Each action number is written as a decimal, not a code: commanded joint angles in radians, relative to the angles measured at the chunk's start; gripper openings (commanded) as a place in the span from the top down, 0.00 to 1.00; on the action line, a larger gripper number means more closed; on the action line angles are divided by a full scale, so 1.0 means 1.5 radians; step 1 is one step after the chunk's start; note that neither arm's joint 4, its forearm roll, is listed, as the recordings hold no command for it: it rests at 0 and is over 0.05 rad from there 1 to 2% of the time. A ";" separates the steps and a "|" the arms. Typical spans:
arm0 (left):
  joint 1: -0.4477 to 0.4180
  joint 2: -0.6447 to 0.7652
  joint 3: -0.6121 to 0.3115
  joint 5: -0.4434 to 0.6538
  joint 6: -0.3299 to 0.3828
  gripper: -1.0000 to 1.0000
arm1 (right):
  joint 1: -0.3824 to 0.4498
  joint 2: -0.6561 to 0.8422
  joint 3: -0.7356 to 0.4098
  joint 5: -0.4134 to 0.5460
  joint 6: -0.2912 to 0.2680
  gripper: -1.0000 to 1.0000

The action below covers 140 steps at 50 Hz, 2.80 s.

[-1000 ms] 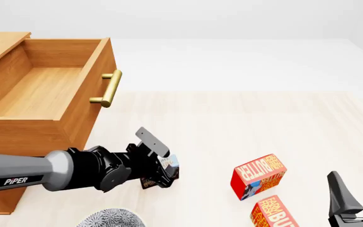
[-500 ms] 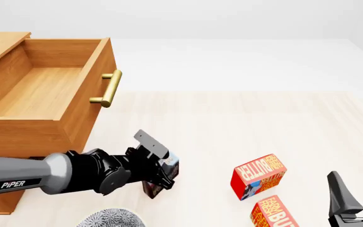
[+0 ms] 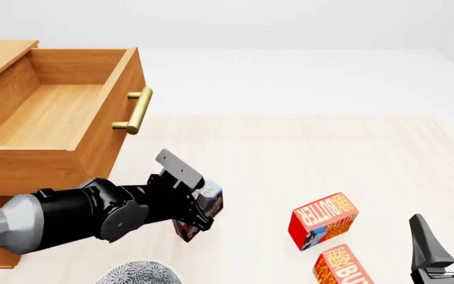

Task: Put the chocolate pudding in the top drawer of the cabinet and close it.

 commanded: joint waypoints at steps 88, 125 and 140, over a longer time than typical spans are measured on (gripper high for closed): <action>-0.131 -0.255 -0.244 0.282 0.157 1.00 | 0.000 0.000 0.000 0.000 0.000 0.00; -0.035 -0.345 -0.340 0.374 0.262 1.00 | 0.000 0.000 0.000 0.000 0.000 0.00; -0.022 -0.363 -0.353 0.386 0.286 1.00 | 0.000 0.000 0.000 0.000 0.000 0.00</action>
